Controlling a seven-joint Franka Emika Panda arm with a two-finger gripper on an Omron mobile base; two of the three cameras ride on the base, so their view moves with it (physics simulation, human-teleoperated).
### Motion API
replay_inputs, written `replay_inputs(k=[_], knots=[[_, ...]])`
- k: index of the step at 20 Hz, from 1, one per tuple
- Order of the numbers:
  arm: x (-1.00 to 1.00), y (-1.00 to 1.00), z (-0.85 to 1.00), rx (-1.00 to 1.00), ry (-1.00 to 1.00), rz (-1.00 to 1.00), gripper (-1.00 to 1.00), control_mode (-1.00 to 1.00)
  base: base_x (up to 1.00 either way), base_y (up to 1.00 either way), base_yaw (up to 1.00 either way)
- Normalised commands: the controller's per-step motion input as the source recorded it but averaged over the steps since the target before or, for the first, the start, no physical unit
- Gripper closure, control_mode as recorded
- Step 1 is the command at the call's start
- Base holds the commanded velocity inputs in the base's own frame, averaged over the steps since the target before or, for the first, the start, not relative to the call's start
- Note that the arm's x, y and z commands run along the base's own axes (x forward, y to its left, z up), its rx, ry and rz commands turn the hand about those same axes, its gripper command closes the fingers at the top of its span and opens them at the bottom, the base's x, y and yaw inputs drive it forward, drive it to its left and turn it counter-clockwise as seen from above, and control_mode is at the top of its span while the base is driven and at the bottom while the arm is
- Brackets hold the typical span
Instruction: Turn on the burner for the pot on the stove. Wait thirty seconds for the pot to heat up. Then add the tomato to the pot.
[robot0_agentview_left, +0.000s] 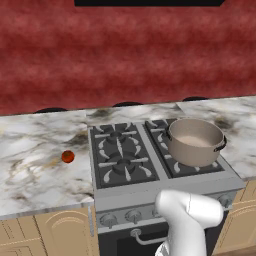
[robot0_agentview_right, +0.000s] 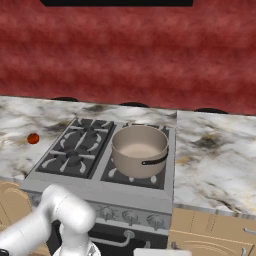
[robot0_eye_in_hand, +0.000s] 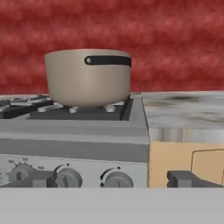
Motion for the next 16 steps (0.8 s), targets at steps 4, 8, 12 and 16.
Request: replay_inputs(k=[4, 8, 12, 16], knots=[[0.03, 0.0, -0.34, 0.0, -0.03, -0.27, -1.0, -1.0, 0.0, 0.0, 0.0], [0.01, 0.0, -0.38, 0.0, -0.14, -0.08, -1.0, -1.0, 0.0, 0.0, 0.0], [0.01, 0.0, -0.45, 0.0, -0.19, 0.0, -1.0, -1.0, 0.0, 0.0, 0.0], [0.0, 0.0, -0.54, 0.0, -0.17, 0.05, -1.0, -1.0, 0.0, 0.0, 0.0]])
